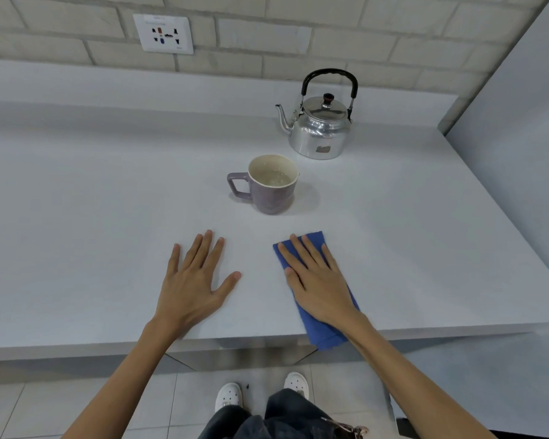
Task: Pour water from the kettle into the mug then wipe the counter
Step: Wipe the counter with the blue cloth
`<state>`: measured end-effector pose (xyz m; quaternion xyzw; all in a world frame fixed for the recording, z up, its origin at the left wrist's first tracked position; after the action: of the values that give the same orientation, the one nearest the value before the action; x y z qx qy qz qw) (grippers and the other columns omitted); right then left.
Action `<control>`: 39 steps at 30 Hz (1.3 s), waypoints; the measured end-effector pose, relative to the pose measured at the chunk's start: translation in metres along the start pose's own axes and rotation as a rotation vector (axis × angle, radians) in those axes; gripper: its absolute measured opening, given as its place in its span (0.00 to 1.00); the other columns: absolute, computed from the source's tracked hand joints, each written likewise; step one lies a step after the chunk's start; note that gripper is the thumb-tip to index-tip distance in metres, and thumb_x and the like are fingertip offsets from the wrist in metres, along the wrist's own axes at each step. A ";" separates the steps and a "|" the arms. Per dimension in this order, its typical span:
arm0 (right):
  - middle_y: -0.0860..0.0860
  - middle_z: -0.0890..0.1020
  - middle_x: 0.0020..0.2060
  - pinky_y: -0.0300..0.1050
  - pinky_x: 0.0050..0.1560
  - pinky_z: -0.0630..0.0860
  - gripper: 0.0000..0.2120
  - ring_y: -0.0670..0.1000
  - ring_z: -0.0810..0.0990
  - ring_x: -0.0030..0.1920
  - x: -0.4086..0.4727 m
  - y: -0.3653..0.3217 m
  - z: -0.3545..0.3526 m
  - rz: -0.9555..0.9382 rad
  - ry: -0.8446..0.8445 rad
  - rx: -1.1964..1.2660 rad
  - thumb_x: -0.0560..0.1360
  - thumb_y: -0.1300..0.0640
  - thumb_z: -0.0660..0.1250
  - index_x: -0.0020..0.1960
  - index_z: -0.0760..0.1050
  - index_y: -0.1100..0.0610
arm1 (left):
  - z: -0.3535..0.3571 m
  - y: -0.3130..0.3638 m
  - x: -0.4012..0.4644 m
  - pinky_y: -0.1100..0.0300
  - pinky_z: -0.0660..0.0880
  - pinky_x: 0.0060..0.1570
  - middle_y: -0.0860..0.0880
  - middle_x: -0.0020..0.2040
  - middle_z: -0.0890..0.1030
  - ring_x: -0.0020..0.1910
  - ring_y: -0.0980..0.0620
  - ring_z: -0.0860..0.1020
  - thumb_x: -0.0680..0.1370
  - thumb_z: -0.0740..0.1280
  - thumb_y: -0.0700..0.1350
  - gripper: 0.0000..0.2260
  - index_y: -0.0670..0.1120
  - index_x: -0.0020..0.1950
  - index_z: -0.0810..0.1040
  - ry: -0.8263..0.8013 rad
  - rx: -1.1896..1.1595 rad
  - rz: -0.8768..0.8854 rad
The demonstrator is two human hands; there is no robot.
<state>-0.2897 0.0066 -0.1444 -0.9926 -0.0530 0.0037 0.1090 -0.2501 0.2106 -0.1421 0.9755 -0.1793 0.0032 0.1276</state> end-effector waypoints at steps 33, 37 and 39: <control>0.40 0.42 0.76 0.44 0.75 0.37 0.22 0.39 0.37 0.75 -0.034 0.012 -0.002 -0.079 -0.067 0.025 0.81 0.44 0.39 0.73 0.36 0.35 | -0.002 0.000 -0.003 0.47 0.41 0.76 0.52 0.79 0.47 0.77 0.56 0.43 0.76 0.40 0.67 0.33 0.53 0.78 0.48 -0.001 -0.065 -0.001; 0.44 0.46 0.78 0.45 0.76 0.38 0.23 0.42 0.40 0.76 -0.005 0.043 -0.014 0.064 -0.007 -0.028 0.82 0.47 0.43 0.76 0.42 0.41 | -0.003 -0.001 -0.003 0.48 0.40 0.76 0.52 0.79 0.48 0.77 0.56 0.43 0.78 0.43 0.64 0.30 0.52 0.78 0.49 0.005 -0.089 -0.004; 0.47 0.47 0.78 0.48 0.76 0.39 0.24 0.46 0.42 0.77 0.016 0.033 -0.009 0.119 0.016 -0.033 0.82 0.48 0.43 0.77 0.44 0.44 | -0.003 -0.002 -0.003 0.50 0.39 0.76 0.52 0.79 0.49 0.77 0.56 0.44 0.79 0.43 0.63 0.29 0.52 0.78 0.51 0.008 -0.127 -0.005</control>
<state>-0.2702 -0.0256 -0.1425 -0.9957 0.0071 0.0016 0.0927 -0.2516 0.2142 -0.1400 0.9658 -0.1763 -0.0046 0.1901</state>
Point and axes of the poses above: each hand's wrist, its own x-axis towards the middle knuckle, its own z-axis out of the palm, y = z × x, the point moved 9 cm from there along x, towards the middle knuckle
